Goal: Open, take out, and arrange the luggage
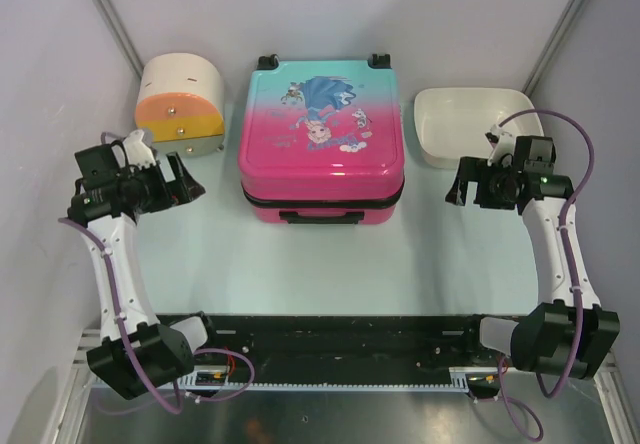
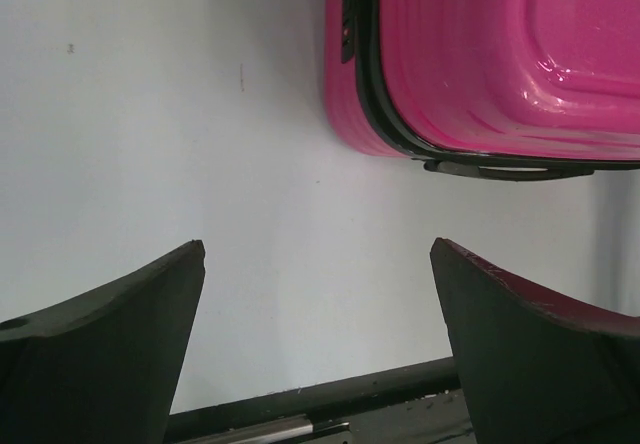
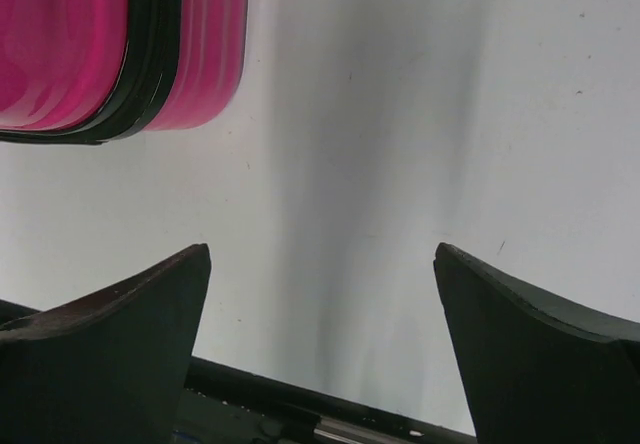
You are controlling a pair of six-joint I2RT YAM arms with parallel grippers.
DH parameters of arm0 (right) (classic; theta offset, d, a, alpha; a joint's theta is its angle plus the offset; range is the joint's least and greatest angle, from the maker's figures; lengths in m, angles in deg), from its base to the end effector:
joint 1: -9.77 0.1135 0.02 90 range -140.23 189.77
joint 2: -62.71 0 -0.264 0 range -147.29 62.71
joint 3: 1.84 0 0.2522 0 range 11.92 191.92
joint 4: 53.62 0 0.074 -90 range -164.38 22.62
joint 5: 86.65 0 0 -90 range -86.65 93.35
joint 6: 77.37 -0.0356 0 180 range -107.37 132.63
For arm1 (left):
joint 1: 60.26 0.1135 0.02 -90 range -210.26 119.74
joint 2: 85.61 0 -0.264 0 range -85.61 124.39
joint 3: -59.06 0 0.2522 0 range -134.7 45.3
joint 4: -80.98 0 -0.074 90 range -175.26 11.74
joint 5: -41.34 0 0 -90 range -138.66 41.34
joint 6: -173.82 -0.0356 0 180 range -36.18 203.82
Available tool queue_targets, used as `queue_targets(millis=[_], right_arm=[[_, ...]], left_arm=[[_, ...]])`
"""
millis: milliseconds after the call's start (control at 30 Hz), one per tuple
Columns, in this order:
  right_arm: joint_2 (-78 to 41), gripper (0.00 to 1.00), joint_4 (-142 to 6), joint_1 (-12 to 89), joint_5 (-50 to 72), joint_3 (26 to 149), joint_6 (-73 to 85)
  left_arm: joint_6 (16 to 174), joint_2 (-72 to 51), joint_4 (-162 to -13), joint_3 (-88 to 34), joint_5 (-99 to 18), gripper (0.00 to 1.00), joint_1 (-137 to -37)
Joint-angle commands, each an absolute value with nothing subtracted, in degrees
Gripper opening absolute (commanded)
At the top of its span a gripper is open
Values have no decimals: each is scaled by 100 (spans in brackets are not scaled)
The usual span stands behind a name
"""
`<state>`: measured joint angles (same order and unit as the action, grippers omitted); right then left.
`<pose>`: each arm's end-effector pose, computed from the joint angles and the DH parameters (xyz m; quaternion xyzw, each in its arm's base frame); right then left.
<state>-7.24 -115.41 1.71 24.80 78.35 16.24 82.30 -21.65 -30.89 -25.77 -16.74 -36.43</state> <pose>0.2437 -0.0214 0.3224 -0.0252 0.9294 0.1419 0.3397 0.2001 0.0678 0.3640 -0.0749 0.8978 -0.1729 0.3980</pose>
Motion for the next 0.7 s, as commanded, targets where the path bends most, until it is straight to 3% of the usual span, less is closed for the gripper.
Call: queue_targets(millis=[0, 367, 500, 667], right_arm=[[-392, 100, -11177, 81, 2339, 7836, 1317], [-242, 100, -10886, -342, 3094, 7836, 1649], [-364, 100, -10992, -342, 3410, 7810, 1781], [-593, 100, -11168, -87, 3455, 7784, 1816]], left_arm=[[7600, -2233, -3130, -3237, -1851, 100, -3609], [5834, -2004, -3095, -4513, -1472, 100, -4003], [4736, -2451, -3094, -4049, -2299, 100, -6299], [3409, -2708, -3086, -3119, -1993, 98, -7826]])
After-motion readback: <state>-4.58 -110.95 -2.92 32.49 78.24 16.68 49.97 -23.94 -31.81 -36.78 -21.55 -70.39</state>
